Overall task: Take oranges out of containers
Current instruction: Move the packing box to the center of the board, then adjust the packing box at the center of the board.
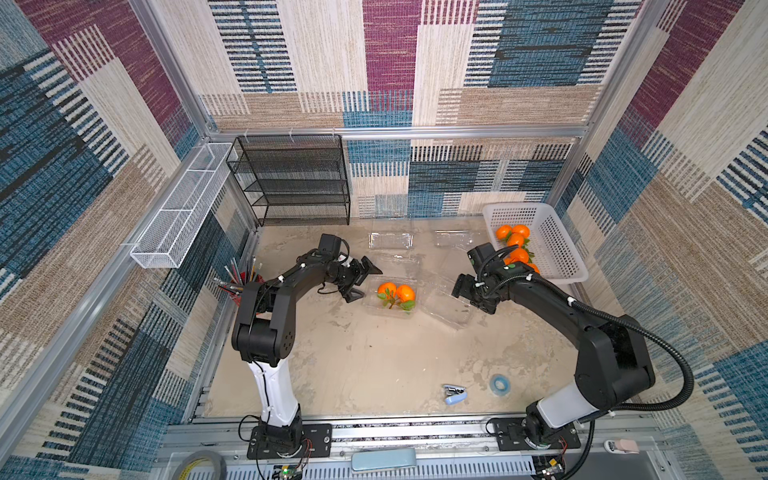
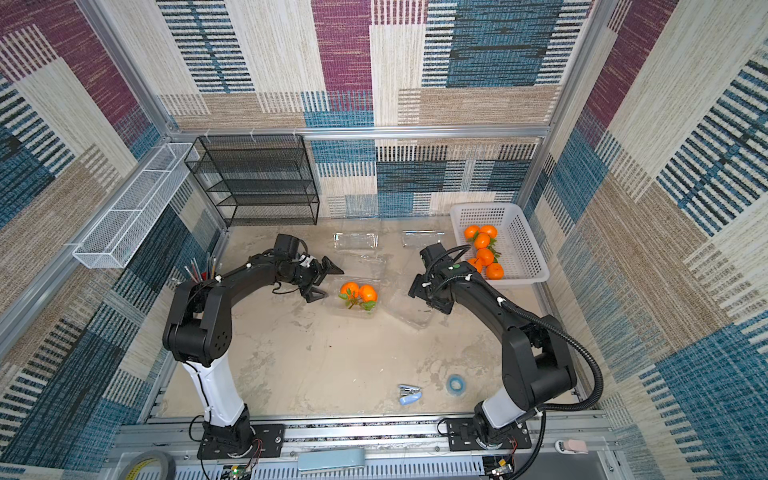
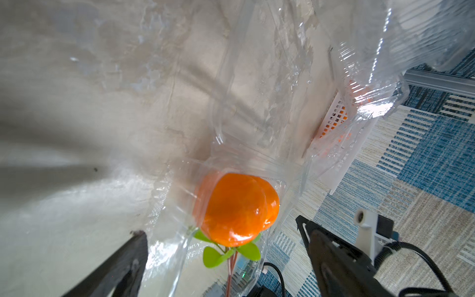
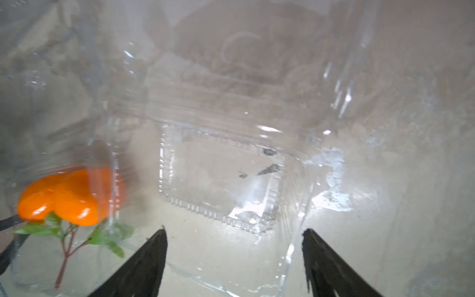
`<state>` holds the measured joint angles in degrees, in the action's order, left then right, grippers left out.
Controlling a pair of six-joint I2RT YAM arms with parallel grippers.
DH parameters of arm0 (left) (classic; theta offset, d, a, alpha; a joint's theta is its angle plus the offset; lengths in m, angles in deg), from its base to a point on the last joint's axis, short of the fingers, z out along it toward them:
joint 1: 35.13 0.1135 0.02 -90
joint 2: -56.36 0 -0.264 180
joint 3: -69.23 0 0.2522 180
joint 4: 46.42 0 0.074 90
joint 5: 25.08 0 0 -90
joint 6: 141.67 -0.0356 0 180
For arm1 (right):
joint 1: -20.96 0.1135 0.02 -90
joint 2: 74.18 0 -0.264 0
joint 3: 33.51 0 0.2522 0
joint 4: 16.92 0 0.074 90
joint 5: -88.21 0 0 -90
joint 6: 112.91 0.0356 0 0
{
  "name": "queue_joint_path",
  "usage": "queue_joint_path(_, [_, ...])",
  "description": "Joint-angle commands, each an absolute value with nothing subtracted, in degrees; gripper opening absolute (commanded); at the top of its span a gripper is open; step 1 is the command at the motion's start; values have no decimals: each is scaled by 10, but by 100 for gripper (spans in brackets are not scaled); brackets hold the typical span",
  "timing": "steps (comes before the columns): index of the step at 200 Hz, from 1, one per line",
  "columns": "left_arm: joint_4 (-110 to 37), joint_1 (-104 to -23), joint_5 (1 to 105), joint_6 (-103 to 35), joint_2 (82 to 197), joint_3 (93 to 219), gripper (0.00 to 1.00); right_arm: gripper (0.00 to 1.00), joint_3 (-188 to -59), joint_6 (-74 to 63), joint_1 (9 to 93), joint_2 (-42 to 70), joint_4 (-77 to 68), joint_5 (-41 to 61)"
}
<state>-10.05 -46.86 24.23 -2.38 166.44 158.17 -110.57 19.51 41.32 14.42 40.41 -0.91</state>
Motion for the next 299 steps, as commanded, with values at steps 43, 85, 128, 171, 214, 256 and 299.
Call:
queue_joint_path(43, [-100,-466,236,-38,1648,1546,99,61,-1038,179,413,137,397,-52])
queue_joint_path(85, [-97,-466,233,-37,1647,1549,99,40,-1041,149,412,172,403,-89])
queue_joint_path(128, [-93,-466,230,-36,1647,1548,99,32,-1104,113,406,232,447,-187])
queue_joint_path(171, [-85,-466,228,-43,1643,1544,99,33,-1144,84,385,261,457,-227])
queue_joint_path(214, [-85,-465,224,-44,1640,1538,99,36,-1173,76,377,269,459,-210])
queue_joint_path(256, [-94,-466,221,-34,1633,1530,99,52,-1188,83,377,252,464,-187])
queue_joint_path(299, [-101,-466,218,-30,1624,1510,99,65,-1189,77,377,237,464,-186])
